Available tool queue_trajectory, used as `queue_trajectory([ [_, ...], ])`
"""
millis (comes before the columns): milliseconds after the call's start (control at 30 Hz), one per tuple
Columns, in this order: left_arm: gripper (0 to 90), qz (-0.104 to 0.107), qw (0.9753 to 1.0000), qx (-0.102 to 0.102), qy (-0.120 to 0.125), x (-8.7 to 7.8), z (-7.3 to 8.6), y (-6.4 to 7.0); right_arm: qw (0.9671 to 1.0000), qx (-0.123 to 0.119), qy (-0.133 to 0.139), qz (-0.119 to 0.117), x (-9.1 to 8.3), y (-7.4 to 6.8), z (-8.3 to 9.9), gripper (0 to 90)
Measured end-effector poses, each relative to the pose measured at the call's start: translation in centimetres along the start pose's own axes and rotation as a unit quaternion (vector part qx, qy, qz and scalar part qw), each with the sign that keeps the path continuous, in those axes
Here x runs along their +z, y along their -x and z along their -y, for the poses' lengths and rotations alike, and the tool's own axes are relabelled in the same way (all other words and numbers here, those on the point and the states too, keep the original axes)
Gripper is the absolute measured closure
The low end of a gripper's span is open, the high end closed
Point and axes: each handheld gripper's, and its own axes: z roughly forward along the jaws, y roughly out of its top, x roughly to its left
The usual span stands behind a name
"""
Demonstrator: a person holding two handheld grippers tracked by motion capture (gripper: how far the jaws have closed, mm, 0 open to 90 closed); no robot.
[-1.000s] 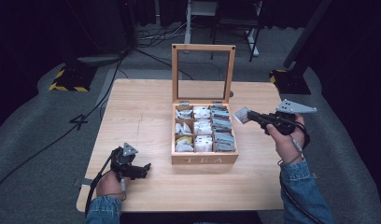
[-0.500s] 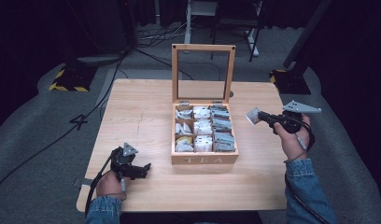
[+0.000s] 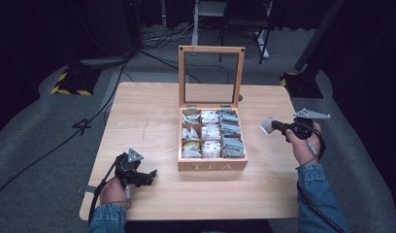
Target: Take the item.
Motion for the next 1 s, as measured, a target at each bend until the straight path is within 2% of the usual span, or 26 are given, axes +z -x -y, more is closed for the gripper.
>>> queue_trajectory([
  [100, 0.0, -0.001, 1.0, 0.0, 0.001, 0.0, 0.0, 0.0, 0.9999, 0.006, -0.009, 0.003, 0.4, 0.5, 0.5, 90.0],
  [333, 0.0, -0.001, 1.0, 0.0, 0.001, 0.0, 0.0, 0.0, 0.9989, 0.04, -0.021, -0.011, 1.1, 1.6, 1.6, 90.0],
  [500, 0.0, -0.001, 1.0, 0.0, 0.001, 0.0, 0.0, 0.0, 0.9983, 0.042, -0.04, -0.003, 1.8, 2.0, 2.4, 90.0],
  [600, 0.0, -0.001, 1.0, 0.0, 0.001, 0.0, 0.0, 0.0, 0.9978, 0.044, -0.048, -0.006, 2.0, 2.2, 2.6, 90.0],
  [667, 0.0, -0.001, 1.0, 0.0, 0.001, 0.0, 0.0, 0.0, 0.9964, 0.055, -0.065, -0.01, 2.3, 2.3, 2.8, 90.0],
  [1000, 0.0, -0.001, 1.0, 0.0, 0.001, 0.0, 0.0, 0.0, 0.9936, 0.063, -0.093, -0.004, 2.9, 2.5, 3.3, 87.0],
])
